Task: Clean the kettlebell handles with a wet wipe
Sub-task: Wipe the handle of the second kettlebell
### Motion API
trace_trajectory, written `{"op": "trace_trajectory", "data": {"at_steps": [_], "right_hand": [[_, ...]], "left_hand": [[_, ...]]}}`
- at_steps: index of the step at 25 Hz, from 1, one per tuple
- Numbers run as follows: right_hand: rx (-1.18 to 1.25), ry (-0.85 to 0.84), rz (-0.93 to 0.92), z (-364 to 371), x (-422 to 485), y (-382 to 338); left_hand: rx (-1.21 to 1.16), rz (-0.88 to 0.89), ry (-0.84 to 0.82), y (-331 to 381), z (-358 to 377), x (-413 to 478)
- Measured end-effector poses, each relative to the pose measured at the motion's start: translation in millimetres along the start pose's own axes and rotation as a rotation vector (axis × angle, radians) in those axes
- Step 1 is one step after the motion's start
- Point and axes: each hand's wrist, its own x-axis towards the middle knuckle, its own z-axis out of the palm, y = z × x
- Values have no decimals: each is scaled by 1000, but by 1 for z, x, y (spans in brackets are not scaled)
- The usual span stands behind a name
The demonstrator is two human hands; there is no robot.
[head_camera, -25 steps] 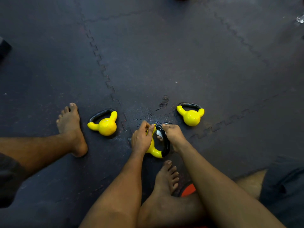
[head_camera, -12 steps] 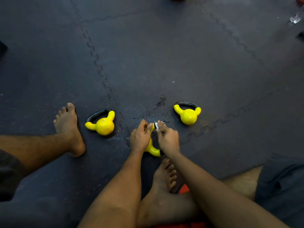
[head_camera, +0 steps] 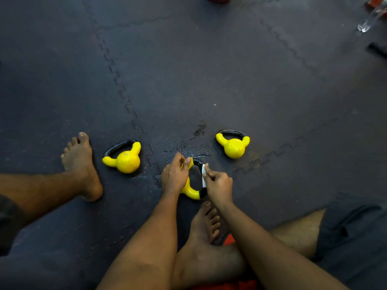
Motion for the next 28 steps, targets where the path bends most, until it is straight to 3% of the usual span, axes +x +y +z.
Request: {"op": "trace_trajectory", "data": {"at_steps": [4,9,13,15,19,22,25,28], "right_hand": [[12,-63,27,9,28,-17],[705,-326,364,11,43,-20],[916,-352,439,8,17,-8],[833,-265,334,10,10,5],[154,18,14,10,13,0],[0,28,-113,14,22,-25],[114,-91,3,18,41,-26],[646,-271,292,14,43,-14]], "left_hand": [[-59,21,2,-6,-3,-1],[-96,8,28,-8,-7,-1],[-126,-31,38,-12,-6,2],[-100,-31,36,-11,-5,3],[-38,-20,44,-8,-4,0],[-57,-20,22,-10,-5,1],[-50,-22,23,-7,-7,0],[-55,-2,19,-4,-8,-3]]}}
